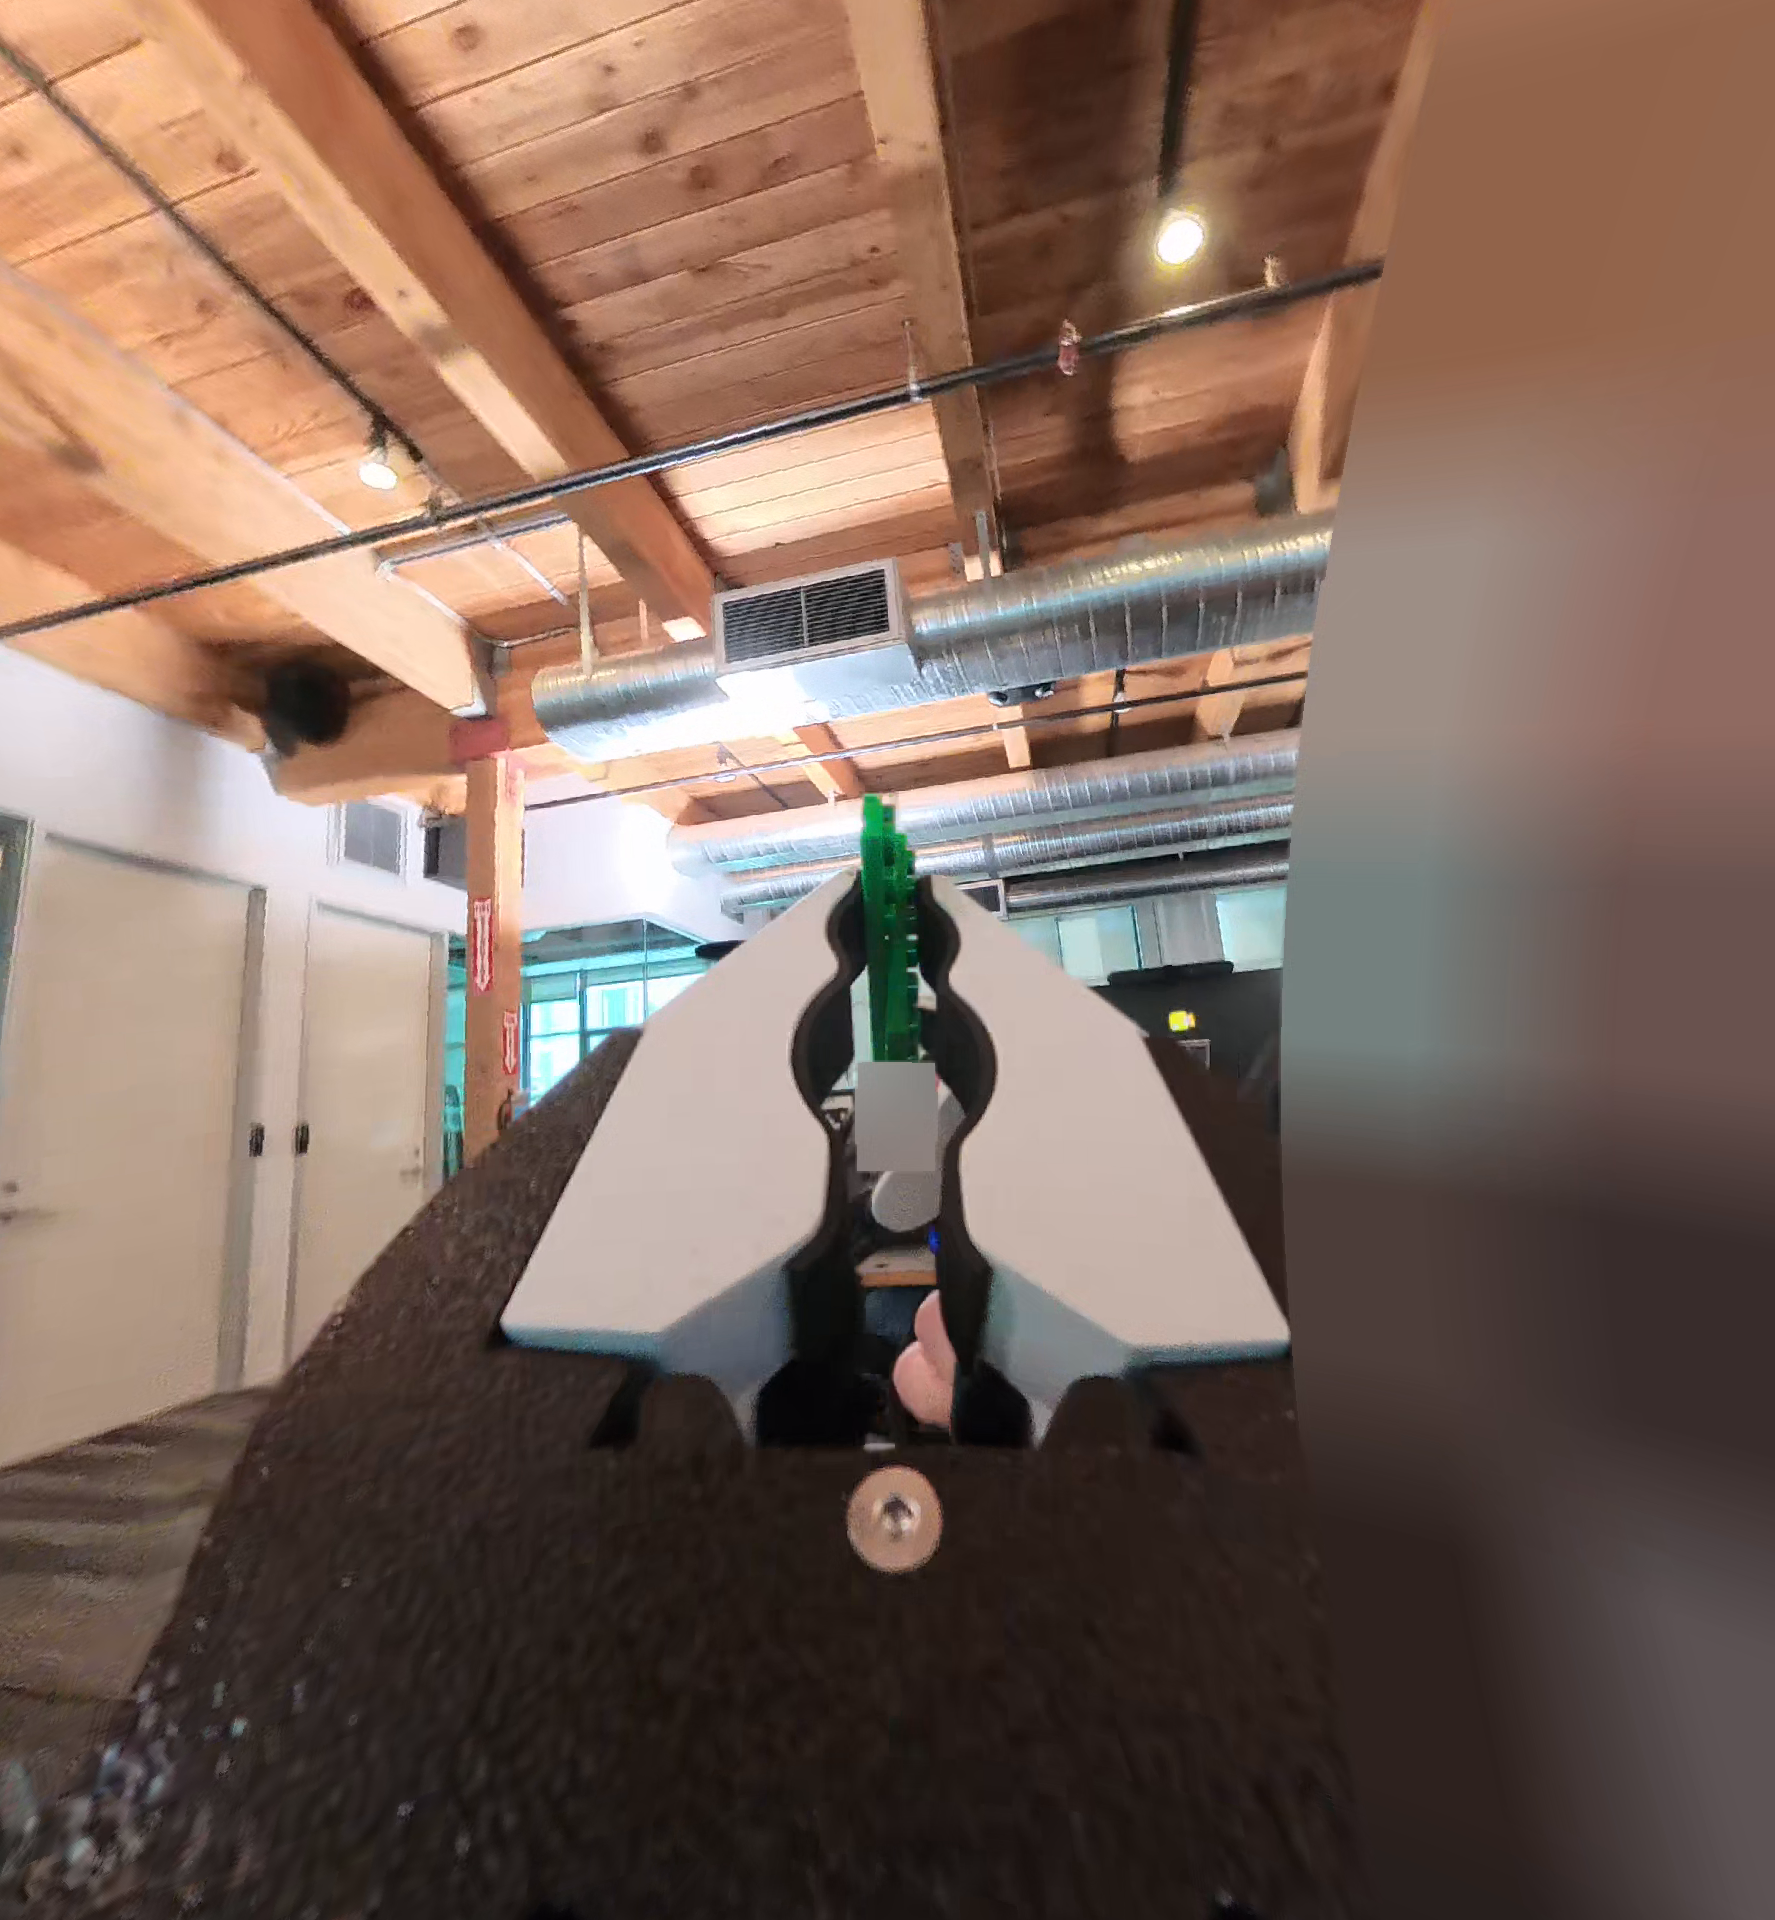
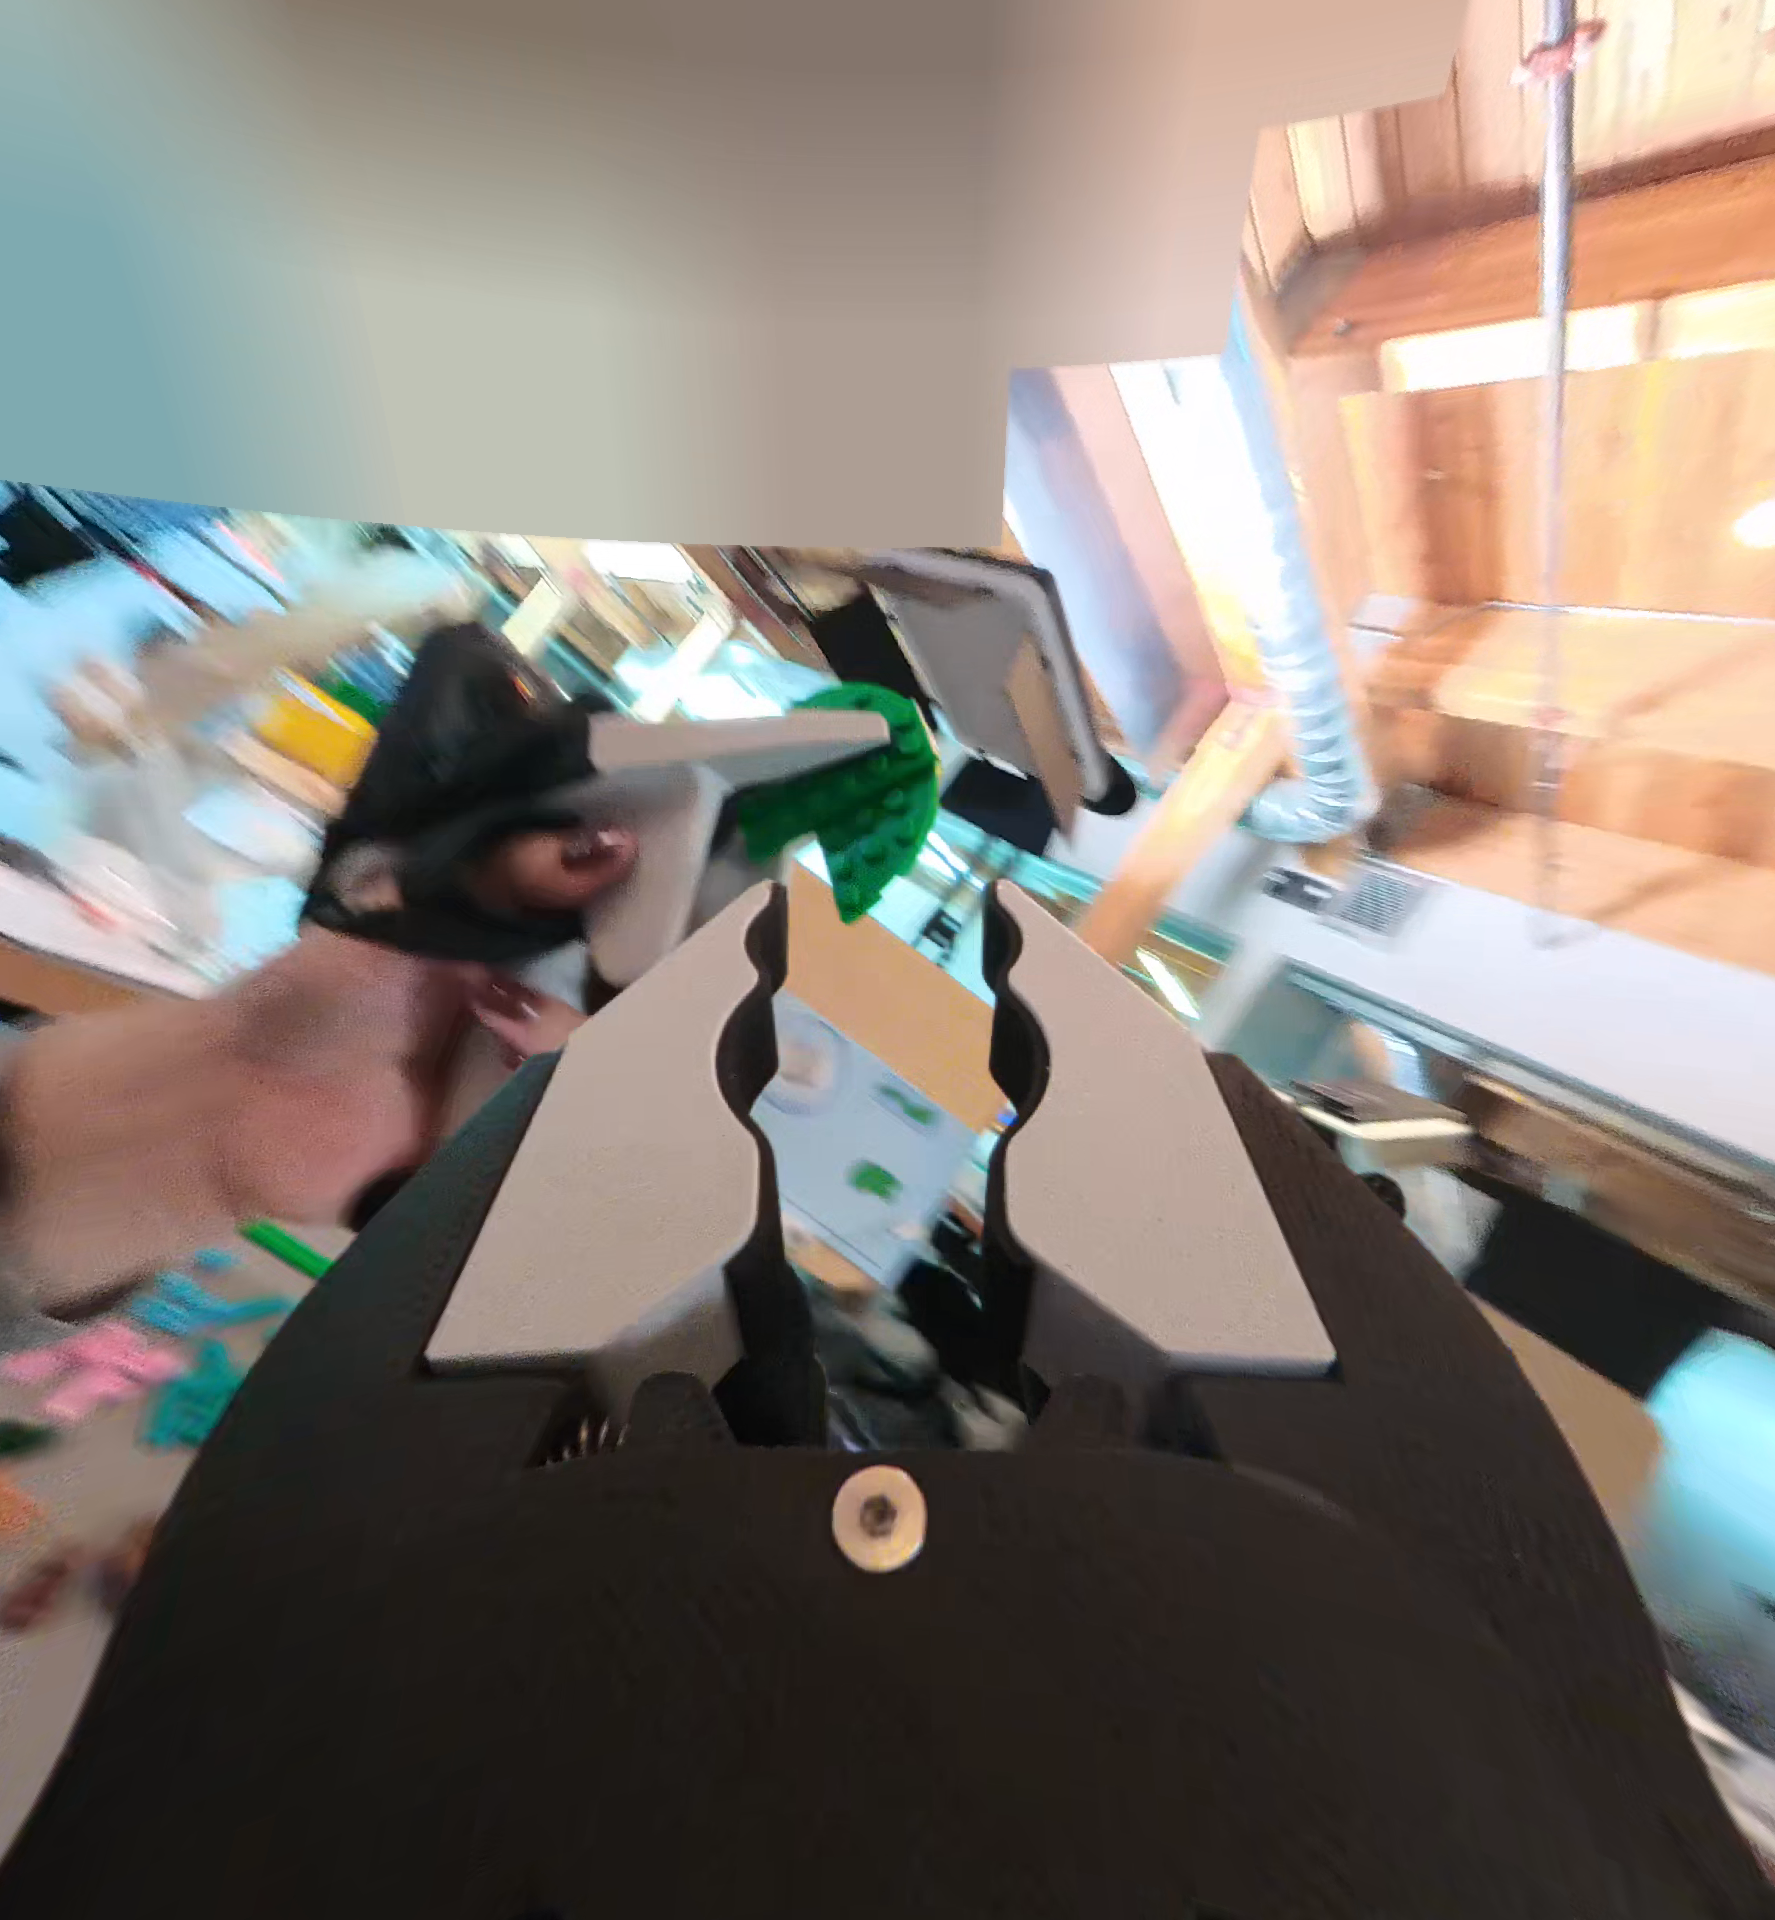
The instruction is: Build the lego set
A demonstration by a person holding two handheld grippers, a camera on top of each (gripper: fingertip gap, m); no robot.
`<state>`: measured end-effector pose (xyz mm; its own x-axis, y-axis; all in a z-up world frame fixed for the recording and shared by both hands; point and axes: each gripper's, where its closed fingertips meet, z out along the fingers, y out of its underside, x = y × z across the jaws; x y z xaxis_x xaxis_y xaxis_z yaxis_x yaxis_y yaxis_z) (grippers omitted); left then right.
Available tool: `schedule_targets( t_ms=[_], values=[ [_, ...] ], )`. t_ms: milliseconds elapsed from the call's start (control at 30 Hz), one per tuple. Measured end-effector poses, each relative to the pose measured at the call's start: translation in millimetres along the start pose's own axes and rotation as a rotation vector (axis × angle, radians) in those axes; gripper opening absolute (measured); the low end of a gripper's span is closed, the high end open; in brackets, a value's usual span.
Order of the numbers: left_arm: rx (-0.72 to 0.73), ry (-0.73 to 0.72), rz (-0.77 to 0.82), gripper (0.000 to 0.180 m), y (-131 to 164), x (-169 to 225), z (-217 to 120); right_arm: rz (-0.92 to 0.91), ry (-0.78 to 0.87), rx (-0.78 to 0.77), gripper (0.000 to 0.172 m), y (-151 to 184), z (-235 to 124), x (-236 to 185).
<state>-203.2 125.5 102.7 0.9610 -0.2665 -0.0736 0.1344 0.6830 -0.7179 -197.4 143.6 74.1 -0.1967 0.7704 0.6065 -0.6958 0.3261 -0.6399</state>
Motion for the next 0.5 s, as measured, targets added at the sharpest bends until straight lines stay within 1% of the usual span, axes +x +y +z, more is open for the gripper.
schedule_targets(
  t_ms=[67, 133, 200, 300, 333, 367, 433, 500],
  values=[
    [-0.027, -0.032, -0.004, 0.006, 2.4, -5.8, -0.6, -0.108, 0.044, -0.076, 0.044, 6.5, 3.6, 0.2],
    [-0.058, -0.044, 0.005, 0.005, 7.1, -6.9, 1.0, -0.137, 0.074, -0.097, 0.045, 5.1, 7.3, -1.5],
    [-0.093, -0.038, -0.014, 0.005, 13.8, -4.9, 4.1, -0.176, 0.118, -0.137, 0.045, 7.3, 10.5, -0.4],
    [-0.152, -0.042, -0.04, 0.006, 25.9, -4.1, 7.9, -0.281, 0.161, -0.224, 0.044, 17.7, 12.2, 1.1],
    [-0.157, -0.049, -0.049, 0.005, 27.9, -4.8, 8.1, -0.303, 0.189, -0.233, 0.038, 18.3, 11.0, 4.7],
    [-0.163, -0.052, -0.065, 0.005, 29.5, -5.2, 7.8, -0.313, 0.205, -0.236, 0.028, 18.6, 9.1, 7.8],
    [-0.196, -0.07, -0.111, 0.005, 33.5, -7.4, 6.3, -0.272, 0.155, -0.253, 0.028, 22.6, 7.0, 6.1],
    [-0.235, -0.096, -0.121, 0.007, 38.3, -9.3, 3.5, -0.215, 0.093, -0.265, 0.027, 26.5, 4.7, 3.4]
  ],
)
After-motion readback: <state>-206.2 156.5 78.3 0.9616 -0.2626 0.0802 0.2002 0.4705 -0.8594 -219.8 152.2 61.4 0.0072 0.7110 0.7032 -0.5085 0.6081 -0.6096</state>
